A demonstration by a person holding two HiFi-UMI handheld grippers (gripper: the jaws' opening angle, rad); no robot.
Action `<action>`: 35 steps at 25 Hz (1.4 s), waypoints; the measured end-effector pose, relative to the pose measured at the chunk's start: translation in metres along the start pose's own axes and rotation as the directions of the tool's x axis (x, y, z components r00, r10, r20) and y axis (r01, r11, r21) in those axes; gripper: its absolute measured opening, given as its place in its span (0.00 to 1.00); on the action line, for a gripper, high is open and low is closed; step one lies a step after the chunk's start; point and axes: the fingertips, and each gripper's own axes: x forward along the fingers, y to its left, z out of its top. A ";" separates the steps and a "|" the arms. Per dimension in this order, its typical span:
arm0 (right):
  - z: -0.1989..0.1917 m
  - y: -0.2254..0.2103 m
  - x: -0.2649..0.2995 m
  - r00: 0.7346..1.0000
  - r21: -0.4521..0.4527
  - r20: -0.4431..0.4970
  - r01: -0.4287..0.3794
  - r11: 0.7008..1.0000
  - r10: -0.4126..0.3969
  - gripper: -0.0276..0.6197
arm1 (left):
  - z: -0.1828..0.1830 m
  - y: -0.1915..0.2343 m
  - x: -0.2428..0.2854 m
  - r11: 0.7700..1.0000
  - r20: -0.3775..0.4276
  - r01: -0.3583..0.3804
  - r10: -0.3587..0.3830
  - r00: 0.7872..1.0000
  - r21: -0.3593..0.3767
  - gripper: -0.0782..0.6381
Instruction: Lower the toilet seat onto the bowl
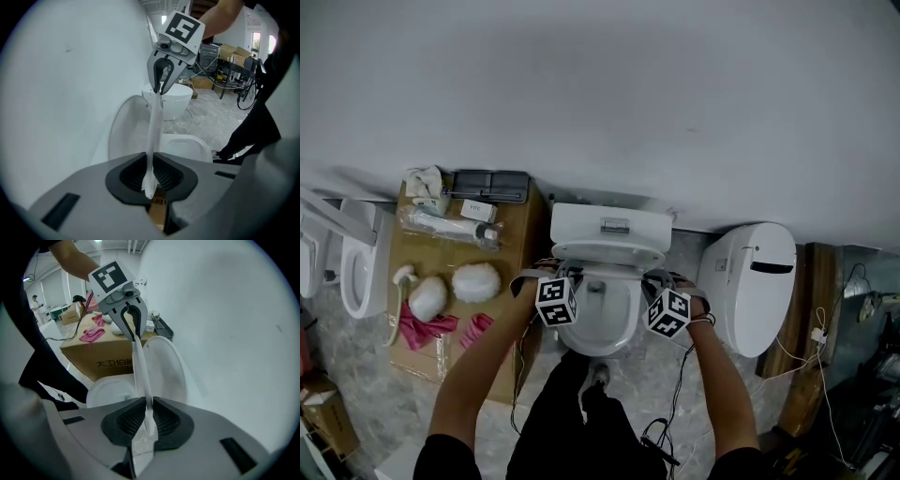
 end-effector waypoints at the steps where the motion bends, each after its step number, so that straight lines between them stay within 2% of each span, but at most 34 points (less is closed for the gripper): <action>1: -0.001 0.005 -0.001 1.000 -0.002 0.002 -0.005 1.000 0.005 0.14 | -0.001 -0.005 -0.001 1.000 -0.004 0.005 -0.005 1.000 0.008 0.18; 7: -0.009 0.042 -0.006 0.999 -0.028 0.006 -0.049 0.998 0.049 0.14 | -0.006 -0.041 -0.005 0.999 -0.017 0.029 -0.029 0.999 0.039 0.18; 13: -0.020 0.088 -0.005 0.995 -0.065 0.001 -0.103 0.993 0.103 0.15 | -0.015 -0.087 -0.005 0.994 -0.018 0.096 -0.095 0.995 0.052 0.20; 21: -0.037 0.151 0.003 0.986 -0.080 -0.010 -0.169 0.982 0.169 0.17 | -0.034 -0.154 0.002 0.982 -0.078 0.149 -0.140 0.987 0.118 0.22; 24: -0.044 0.171 0.009 0.987 -0.105 -0.011 -0.163 0.981 0.163 0.17 | -0.041 -0.169 0.008 0.984 -0.092 0.121 -0.110 0.990 0.133 0.22; 28: -0.052 0.194 0.014 0.989 -0.122 -0.008 -0.147 0.981 0.148 0.17 | -0.046 -0.192 0.013 0.990 -0.099 0.102 -0.092 0.991 0.098 0.23; 32: -0.058 0.213 0.022 0.990 -0.134 0.007 -0.139 0.981 0.141 0.17 | -0.054 -0.211 0.019 0.992 -0.141 0.048 -0.032 0.989 0.113 0.23; 35: -0.063 0.228 0.028 0.990 -0.137 0.020 -0.137 0.981 0.141 0.18 | -0.056 -0.225 0.022 0.993 -0.151 0.047 -0.030 0.988 0.110 0.23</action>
